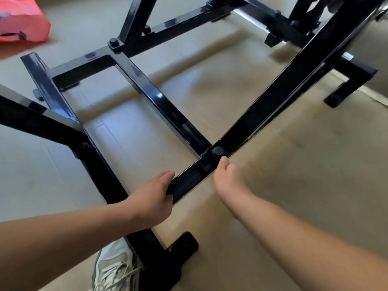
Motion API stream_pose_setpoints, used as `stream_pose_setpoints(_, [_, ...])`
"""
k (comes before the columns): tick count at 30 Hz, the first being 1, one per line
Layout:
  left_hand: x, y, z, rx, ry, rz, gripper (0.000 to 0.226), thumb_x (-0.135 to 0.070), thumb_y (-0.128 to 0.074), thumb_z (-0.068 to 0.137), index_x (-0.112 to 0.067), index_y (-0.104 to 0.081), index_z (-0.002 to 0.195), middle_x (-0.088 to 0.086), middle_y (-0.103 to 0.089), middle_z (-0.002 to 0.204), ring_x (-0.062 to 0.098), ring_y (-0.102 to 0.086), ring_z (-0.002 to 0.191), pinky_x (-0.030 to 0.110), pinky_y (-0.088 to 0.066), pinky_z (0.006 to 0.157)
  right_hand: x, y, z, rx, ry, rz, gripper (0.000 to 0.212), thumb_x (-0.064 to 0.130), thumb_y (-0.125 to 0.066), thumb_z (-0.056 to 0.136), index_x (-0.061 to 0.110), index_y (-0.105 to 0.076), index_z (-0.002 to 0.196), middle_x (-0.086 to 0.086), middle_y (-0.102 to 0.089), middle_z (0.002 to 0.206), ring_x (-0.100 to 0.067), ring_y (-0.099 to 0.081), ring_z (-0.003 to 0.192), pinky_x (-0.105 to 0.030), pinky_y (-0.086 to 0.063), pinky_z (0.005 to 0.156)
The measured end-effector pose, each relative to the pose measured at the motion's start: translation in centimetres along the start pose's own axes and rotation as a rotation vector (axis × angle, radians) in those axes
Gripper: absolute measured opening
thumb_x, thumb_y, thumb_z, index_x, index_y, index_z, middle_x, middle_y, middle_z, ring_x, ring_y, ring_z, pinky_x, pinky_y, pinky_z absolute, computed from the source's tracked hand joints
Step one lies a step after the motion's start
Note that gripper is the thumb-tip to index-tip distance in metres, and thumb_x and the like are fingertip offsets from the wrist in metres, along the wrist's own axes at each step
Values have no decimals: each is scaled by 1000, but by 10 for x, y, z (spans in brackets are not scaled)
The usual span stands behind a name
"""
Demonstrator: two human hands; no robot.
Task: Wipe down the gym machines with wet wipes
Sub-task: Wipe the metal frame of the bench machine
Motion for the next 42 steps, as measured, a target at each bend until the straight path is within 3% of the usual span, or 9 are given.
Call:
stream_pose_setpoints(3, [3, -2, -6, -27, -44, -2, 71, -17, -49, 101, -20, -17, 164, -8, -13, 171, 14, -22, 155, 15, -14, 117, -6, -65, -17, -24, 0, 284, 58, 36, -19, 112, -2, -23, 156, -12, -45, 152, -27, -34, 150, -27, -31, 112])
stream_pose_setpoints(7, [8, 8, -14, -100, -120, 6, 67, -27, -47, 106, -24, -13, 164, -10, -9, 171, 9, -14, 156, 15, -10, 118, -8, -121, -37, -77, 147, 405, 72, 32, -27, 112, 8, 23, 157, -4, 27, 168, 2, 23, 148, -15, 12, 121])
stream_pose_setpoints(16, [36, 28, -25, -206, -126, 79, 65, -5, -42, 103, -20, -21, 163, -5, -16, 170, 13, -17, 156, 19, -11, 123, -18, -165, -79, 43, 323, 313, 83, 46, -29, 108, 23, 41, 146, 4, 49, 156, 1, 40, 143, -15, 14, 121])
stream_pose_setpoints(20, [41, 30, -24, -230, -101, 49, 63, -9, -37, 106, -24, -17, 164, -10, -12, 171, 10, -14, 156, 16, -8, 121, -25, -117, 4, -69, 135, 427, 64, 28, -23, 112, -1, 6, 161, -10, 31, 166, -14, 22, 154, -39, 5, 129])
stream_pose_setpoints(24, [40, 30, -24, -232, -85, 14, 63, -12, -36, 107, -27, -14, 164, -13, -10, 171, 9, -12, 157, 25, -13, 126, -28, -80, 34, -144, 38, 563, 71, 36, -23, 104, 5, 3, 163, 3, -34, 160, -15, -23, 151, -43, -16, 128])
stream_pose_setpoints(28, [37, 28, -21, -243, -89, -7, 65, -6, -38, 104, -24, -18, 163, -10, -13, 170, 9, -15, 156, 17, -11, 122, 1, -116, -48, -144, 233, 520, 69, 20, -29, 110, 13, 17, 162, -8, 21, 170, -13, 10, 154, -8, 2, 120])
stream_pose_setpoints(33, [46, 39, -22, -281, -65, -2, 61, -4, -38, 104, -21, -26, 162, -6, -22, 169, 13, -23, 155, 15, -13, 119, -10, -176, -105, 189, 265, 258, 74, 37, -25, 111, 8, 28, 155, 8, 61, 145, -6, 39, 144, -17, 1, 122])
stream_pose_setpoints(39, [57, 39, -31, -268, -29, 28, 60, -7, -35, 106, -24, -23, 162, -9, -19, 169, 11, -20, 155, 12, -9, 117, -16, -99, -25, -64, 138, 460, 69, 28, -30, 111, 14, 12, 163, -13, 8, 172, -27, -7, 157, -31, -9, 125])
stream_pose_setpoints(42, [49, 28, -33, -202, -68, 21, 55, -25, -37, 110, -26, -22, 163, -11, -18, 170, 11, -19, 155, 19, -12, 122, -26, -78, 8, -39, 80, 383, 62, 27, -23, 112, 10, 7, 163, -13, 2, 172, -27, -16, 156, -29, -15, 124])
Point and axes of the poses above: each hand's wrist, its own z-axis towards the middle knuckle, its own y-axis out of the back of the hand, x = y × z, the point moved 9 cm from there along z, towards the middle knuckle
